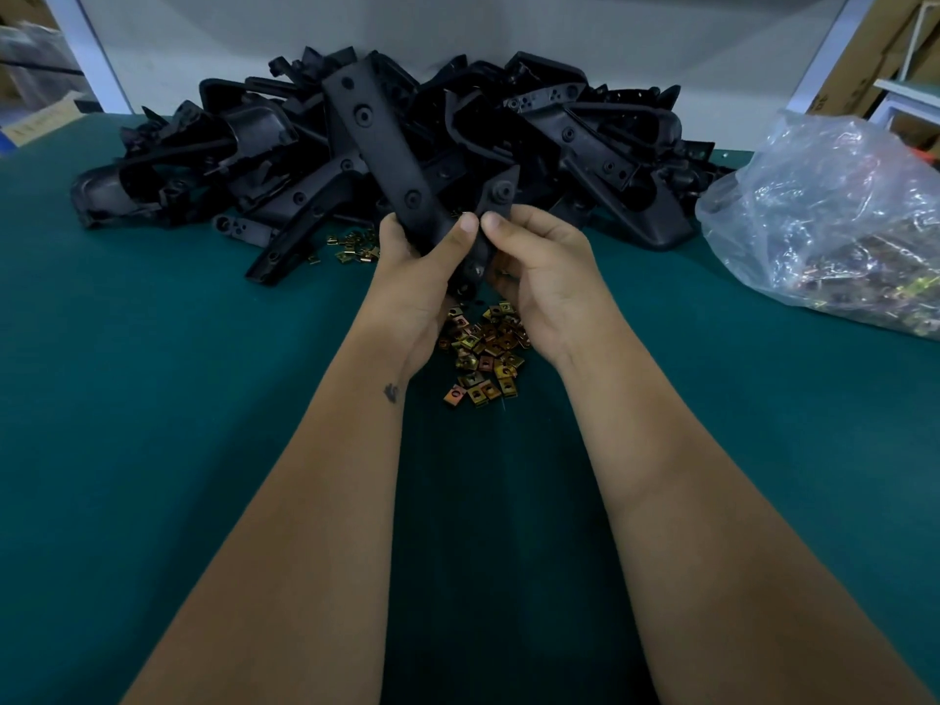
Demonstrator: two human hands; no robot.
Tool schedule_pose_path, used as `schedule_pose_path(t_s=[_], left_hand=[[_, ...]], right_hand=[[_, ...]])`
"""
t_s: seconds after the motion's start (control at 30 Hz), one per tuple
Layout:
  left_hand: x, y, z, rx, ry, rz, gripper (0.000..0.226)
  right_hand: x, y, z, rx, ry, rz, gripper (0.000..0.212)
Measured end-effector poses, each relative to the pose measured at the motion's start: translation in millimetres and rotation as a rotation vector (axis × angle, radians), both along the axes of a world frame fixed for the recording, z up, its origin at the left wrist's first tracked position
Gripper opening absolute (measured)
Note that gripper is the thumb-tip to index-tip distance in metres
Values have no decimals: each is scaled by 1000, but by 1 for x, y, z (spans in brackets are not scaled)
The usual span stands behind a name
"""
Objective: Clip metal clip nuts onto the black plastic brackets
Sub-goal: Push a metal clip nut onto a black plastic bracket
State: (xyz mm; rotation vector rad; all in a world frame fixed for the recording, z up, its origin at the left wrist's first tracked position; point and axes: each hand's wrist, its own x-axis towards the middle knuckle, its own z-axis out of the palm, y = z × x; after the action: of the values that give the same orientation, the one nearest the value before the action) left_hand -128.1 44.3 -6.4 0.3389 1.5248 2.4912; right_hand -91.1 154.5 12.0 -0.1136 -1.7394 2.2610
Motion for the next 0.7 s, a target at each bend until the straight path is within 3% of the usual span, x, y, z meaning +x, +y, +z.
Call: schedule_pose_path(t_s=[0.17,0.3,0.43,0.57,0.7], left_hand=[[-3,-3,2,225,-200,47,34],[-9,-11,4,346,-322,154,35],[-11,-11,5,362,-356,177,29],[-8,-5,5,263,-343,127,49],[-8,-3,3,240,-336,103,52]], right_hand=[[-6,-14,0,211,4,-153,15],[-6,-8,-15,785,-95,-332,21],[-9,-1,-25,1237,-225,-159,46],[-10,-4,-26,1376,-231,-109,37],[-10,-2,-25,1395,-219,-174,24]])
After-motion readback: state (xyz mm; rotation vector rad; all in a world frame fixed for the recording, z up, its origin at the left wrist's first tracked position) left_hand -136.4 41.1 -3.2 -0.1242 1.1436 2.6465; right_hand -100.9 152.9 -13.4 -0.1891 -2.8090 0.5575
